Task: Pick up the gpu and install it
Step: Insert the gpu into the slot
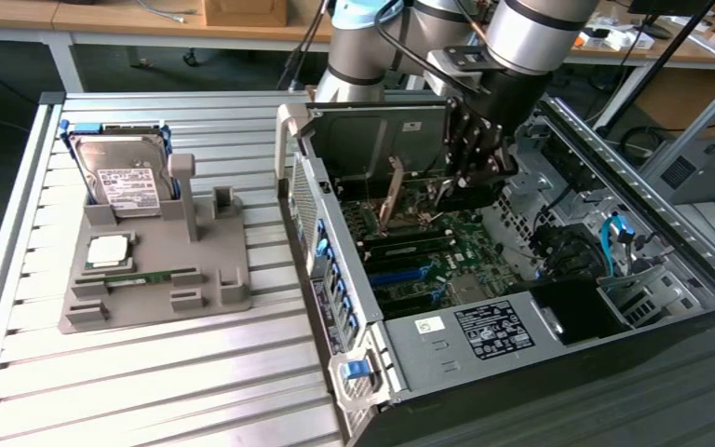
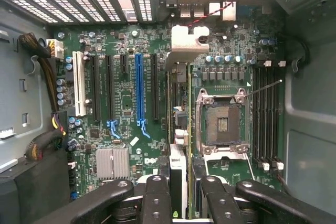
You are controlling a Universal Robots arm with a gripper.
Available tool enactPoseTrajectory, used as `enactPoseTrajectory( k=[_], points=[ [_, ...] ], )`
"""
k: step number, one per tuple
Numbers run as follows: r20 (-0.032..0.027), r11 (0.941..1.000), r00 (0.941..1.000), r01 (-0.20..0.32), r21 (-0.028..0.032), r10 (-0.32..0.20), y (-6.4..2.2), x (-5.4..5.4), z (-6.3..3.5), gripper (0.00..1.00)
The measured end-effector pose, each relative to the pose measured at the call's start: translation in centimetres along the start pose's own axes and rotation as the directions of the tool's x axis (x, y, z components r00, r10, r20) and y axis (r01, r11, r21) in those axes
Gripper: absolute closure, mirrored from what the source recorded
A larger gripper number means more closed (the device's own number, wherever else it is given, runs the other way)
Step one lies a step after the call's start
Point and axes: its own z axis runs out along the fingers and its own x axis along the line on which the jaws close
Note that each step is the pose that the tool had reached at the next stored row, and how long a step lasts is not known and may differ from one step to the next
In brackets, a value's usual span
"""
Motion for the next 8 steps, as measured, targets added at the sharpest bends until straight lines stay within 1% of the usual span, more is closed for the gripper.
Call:
enactPoseTrajectory(
  k=[8],
  points=[
    [0.0,1.0,1.0,0.0,0.0,0.0,-0.01,0.36,-0.01,0.73]
  ],
)
